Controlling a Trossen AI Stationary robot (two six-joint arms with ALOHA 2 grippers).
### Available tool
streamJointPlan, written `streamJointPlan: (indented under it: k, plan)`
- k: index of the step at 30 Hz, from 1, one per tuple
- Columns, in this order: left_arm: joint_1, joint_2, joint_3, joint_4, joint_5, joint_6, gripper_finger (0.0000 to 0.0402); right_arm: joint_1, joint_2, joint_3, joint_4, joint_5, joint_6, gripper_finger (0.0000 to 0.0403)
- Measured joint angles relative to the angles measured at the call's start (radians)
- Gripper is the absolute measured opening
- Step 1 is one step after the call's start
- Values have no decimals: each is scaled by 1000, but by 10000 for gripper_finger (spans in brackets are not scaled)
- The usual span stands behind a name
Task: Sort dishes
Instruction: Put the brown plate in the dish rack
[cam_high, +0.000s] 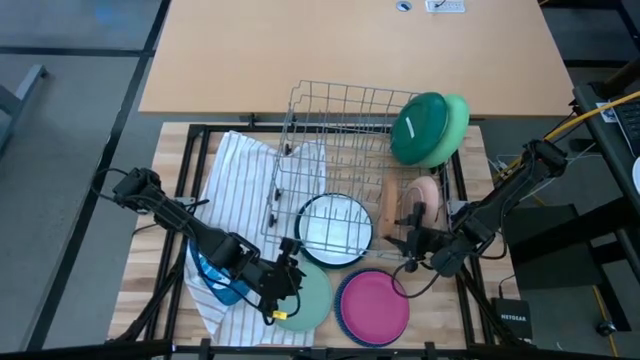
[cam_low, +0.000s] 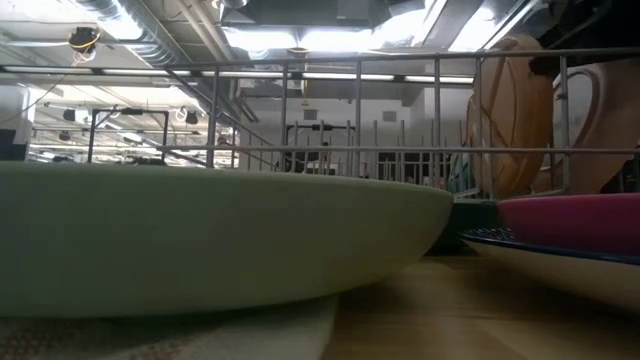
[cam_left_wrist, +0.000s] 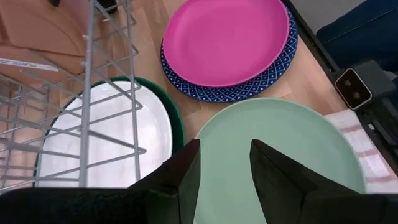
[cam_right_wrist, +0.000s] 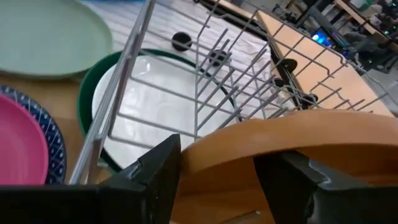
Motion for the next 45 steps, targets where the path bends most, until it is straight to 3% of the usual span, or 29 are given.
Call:
streamJointPlan:
  k: [8,19,29,45]
  plan:
    - [3,38,0,-3,2,8,129,0,0,96,-214,-83,106,202]
    - [8,69,0,-2,1,9,129,0,0,133,-333,-201,267,202]
    - [8,69,0,-1,1,9,129,0,0,141,-348,-201,284,202]
    - [7,69,0,5,1,9,129,0,0,360,-704,-318,368,202]
